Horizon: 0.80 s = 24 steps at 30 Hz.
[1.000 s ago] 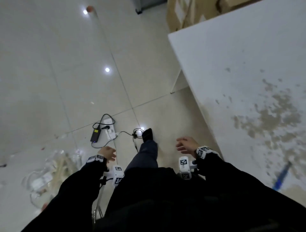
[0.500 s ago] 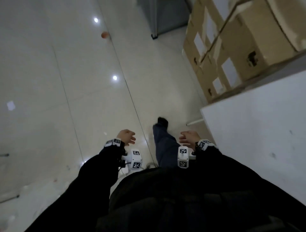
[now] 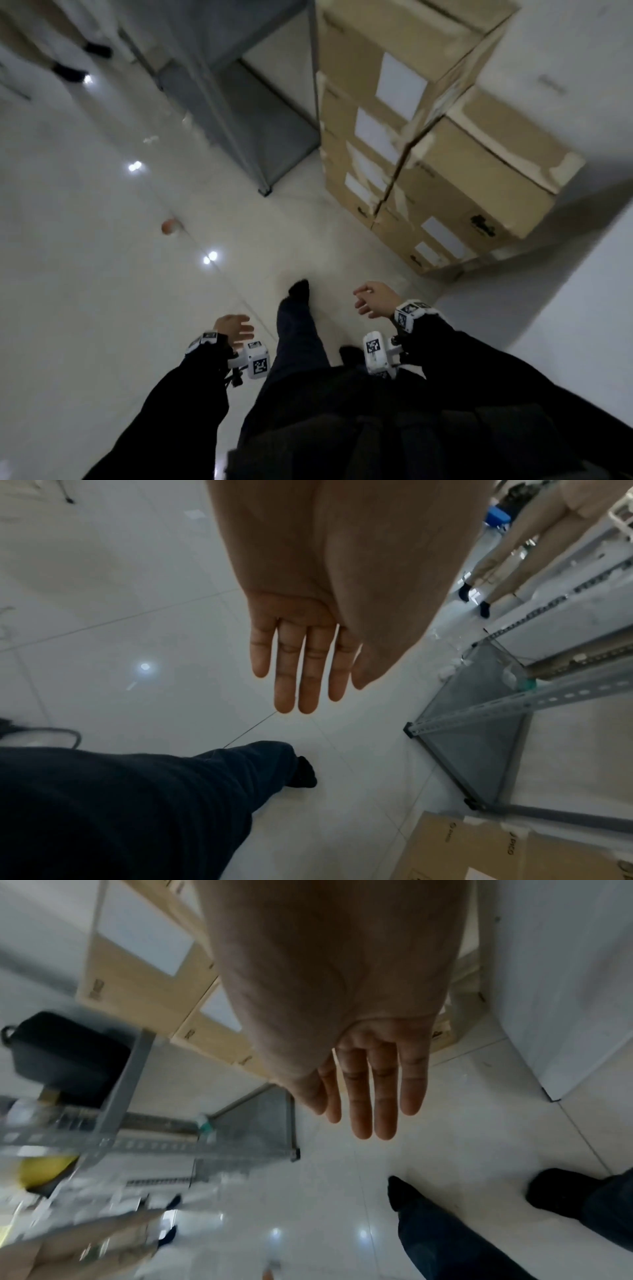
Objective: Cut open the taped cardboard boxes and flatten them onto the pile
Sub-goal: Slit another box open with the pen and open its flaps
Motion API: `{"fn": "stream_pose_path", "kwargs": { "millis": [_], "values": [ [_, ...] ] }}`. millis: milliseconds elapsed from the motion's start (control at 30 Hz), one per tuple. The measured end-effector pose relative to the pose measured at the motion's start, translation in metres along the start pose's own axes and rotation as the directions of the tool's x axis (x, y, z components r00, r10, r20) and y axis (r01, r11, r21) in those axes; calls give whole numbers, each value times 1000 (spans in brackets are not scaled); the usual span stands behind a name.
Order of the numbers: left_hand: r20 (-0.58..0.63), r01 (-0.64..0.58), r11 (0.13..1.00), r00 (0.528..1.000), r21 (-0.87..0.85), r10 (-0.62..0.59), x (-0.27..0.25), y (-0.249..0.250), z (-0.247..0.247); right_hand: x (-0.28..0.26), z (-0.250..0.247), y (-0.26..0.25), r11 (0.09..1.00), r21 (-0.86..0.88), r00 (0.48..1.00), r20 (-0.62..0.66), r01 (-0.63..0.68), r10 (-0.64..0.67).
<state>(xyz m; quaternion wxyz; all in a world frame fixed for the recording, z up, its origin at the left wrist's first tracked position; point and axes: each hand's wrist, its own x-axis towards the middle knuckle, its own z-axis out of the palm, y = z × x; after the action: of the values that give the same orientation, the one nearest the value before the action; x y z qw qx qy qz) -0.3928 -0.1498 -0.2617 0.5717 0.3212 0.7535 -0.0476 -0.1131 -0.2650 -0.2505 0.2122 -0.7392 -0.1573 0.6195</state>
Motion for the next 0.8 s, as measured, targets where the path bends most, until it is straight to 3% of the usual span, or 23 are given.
{"fn": "stream_pose_path", "kwargs": {
  "millis": [133, 267, 333, 433, 533, 600, 733, 800],
  "values": [
    [40, -31, 993, 999, 117, 26, 44, 109, -7, 29, -34, -23, 966, 247, 978, -170, -77, 122],
    [139, -215, 957, 972, 197, 190, 57, 223, 15, 38, -65, -30, 888, 446, 908, -317, -111, 273],
    [214, -367, 900, 923, 234, 321, 54, 273, 33, 42, -78, -31, 811, 576, 868, -348, -100, 354],
    [356, -577, 767, 805, 280, 475, 43, 333, 64, 44, -93, -37, 666, 746, 810, -375, -25, 450],
    [411, -747, 647, 642, 150, 647, 29, 392, 98, 50, -117, -60, 552, 827, 782, -413, 107, 467],
    [378, -868, 494, 473, 44, 796, 15, 431, 118, 55, -146, -86, 551, 810, 758, -483, 198, 438],
    [135, -992, 109, 116, 56, 984, -16, 513, 135, 58, -208, -160, 549, 698, 651, -685, 459, 326],
    [38, -992, 14, 19, 126, 999, -24, 560, 143, 59, -238, -205, 510, 643, 612, -748, 571, 259]
  ]
}}
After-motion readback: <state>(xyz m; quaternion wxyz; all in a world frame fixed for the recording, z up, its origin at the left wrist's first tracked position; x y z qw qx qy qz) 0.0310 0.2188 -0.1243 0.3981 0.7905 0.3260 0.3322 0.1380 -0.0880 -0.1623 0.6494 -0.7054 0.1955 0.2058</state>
